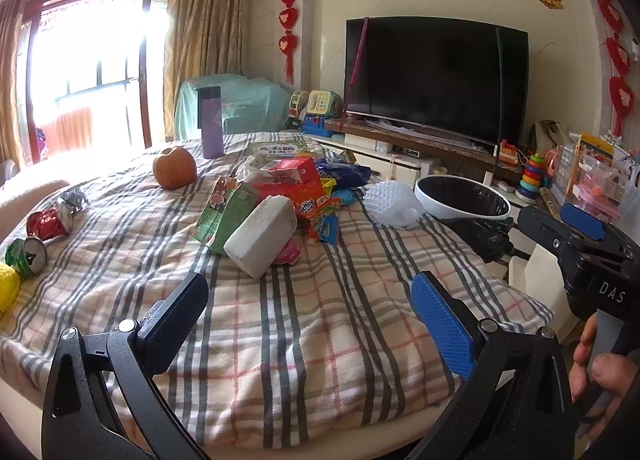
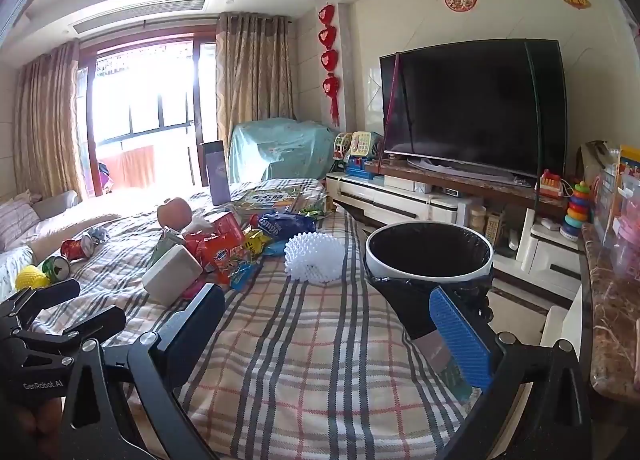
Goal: Collect trash
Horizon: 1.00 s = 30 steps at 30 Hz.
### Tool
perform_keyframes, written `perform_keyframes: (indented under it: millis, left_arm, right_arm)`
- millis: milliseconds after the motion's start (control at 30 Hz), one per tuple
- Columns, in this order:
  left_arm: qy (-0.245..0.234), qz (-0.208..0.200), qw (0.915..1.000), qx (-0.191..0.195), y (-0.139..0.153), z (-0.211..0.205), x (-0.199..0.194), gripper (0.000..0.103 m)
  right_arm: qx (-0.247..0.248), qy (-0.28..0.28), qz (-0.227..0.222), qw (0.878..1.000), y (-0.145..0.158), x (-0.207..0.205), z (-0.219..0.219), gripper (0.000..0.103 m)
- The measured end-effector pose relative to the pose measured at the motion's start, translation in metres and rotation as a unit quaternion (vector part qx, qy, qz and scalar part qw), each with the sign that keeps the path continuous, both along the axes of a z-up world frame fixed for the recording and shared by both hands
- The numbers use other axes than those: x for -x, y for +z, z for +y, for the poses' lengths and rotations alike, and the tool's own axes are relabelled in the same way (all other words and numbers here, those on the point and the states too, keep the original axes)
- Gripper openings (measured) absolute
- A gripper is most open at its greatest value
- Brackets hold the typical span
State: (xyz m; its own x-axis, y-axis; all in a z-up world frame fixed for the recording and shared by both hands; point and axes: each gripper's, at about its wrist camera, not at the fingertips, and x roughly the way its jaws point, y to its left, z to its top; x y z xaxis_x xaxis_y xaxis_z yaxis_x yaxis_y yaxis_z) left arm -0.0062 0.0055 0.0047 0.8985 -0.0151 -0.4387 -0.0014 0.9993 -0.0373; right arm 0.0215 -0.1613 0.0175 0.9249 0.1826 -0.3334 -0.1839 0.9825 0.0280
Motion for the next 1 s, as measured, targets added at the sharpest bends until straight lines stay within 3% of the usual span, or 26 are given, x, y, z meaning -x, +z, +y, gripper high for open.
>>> perform_keyframes:
  millis: [1000]
  left_arm:
    - [-0.004, -0.001, 1.0, 0.001, -0.0026, -0.0015, -0.0007, 0.103]
  right_arm:
    - [-0.005, 0.006, 0.007, 1.0, -0.0037, -0.0041, 0.0037, 0.103]
